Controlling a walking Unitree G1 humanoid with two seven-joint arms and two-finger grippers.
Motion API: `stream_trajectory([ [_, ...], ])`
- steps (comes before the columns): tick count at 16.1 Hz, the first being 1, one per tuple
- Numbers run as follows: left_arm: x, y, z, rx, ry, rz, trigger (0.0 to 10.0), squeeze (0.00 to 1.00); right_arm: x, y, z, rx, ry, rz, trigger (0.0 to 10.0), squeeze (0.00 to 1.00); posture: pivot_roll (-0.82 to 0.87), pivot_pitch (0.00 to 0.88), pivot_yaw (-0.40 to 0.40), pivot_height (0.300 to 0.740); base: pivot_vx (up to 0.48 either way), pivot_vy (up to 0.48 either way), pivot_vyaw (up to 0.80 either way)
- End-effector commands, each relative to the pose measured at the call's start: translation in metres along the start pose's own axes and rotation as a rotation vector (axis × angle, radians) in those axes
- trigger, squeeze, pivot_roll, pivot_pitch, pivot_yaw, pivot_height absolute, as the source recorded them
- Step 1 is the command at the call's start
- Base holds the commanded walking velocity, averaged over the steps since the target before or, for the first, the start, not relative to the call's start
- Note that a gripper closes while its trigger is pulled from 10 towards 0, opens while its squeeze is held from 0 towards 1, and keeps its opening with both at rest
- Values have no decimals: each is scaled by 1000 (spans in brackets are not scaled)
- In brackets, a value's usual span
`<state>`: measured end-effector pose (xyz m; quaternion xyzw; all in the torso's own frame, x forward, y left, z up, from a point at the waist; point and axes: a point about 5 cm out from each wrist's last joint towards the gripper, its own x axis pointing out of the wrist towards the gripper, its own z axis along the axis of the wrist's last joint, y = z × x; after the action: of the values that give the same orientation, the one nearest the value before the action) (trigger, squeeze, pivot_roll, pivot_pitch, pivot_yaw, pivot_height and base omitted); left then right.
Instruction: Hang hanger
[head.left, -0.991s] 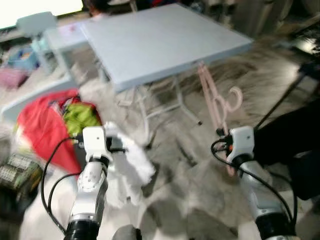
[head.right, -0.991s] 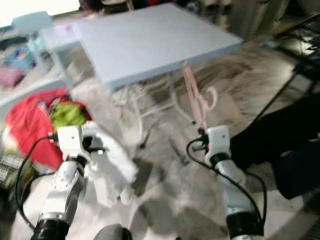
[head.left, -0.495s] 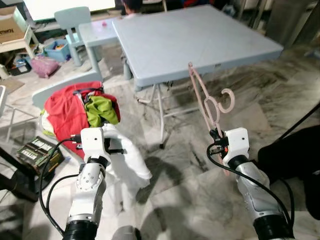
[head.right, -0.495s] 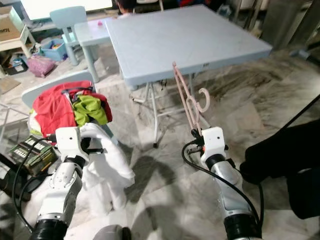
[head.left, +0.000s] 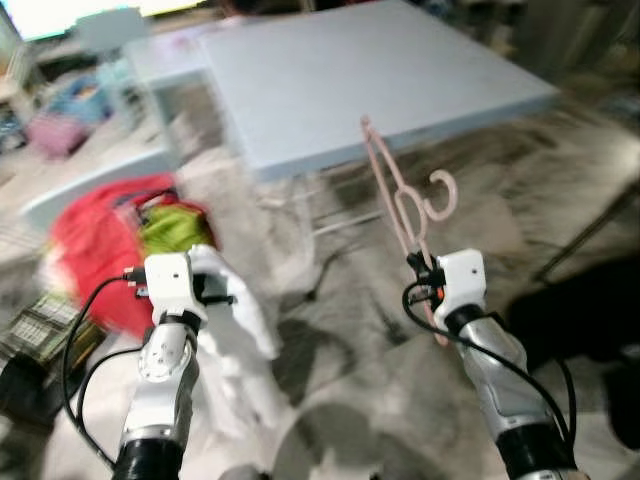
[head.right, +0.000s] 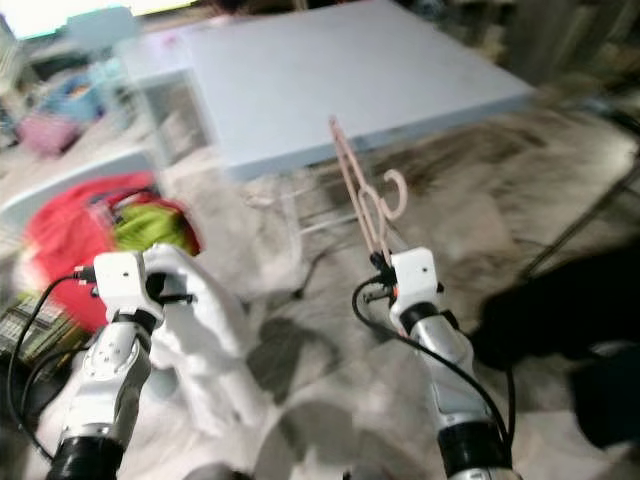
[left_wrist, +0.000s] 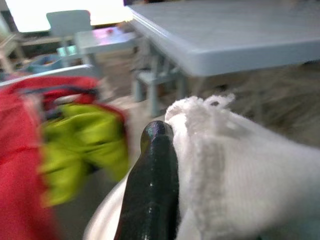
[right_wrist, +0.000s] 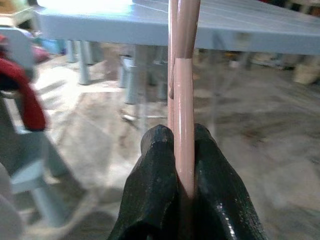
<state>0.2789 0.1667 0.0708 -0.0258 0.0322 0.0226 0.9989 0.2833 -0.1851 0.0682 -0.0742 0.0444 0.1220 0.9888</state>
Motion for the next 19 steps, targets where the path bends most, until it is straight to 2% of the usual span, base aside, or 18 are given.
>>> stream_trajectory([
  [1,3,-2,10,10,-54,-19,10000,0,3,-1,7,-9,-30,1,10000,0,-53,0,40,740,398,0,0],
  [11,4,-3,10,9,-53,-20,10000,0,3,0,6,-29,-30,10,10000,0,-46,0,33,740,420,0,0],
  [13,5,-3,9,0,-36,1,10000,0,0,0,3,-30,-23,14,10000,0,-46,0,33,740,174,0,0],
  [16,5,-4,11,-14,-46,14,10000,0,-4,1,-1,-26,-12,16,10000,0,-50,0,27,740,0,0,800],
  [19,4,-6,8,10,-31,17,10000,0,-5,2,-6,-2,3,4,10000,0,-43,0,22,740,0,0,800],
])
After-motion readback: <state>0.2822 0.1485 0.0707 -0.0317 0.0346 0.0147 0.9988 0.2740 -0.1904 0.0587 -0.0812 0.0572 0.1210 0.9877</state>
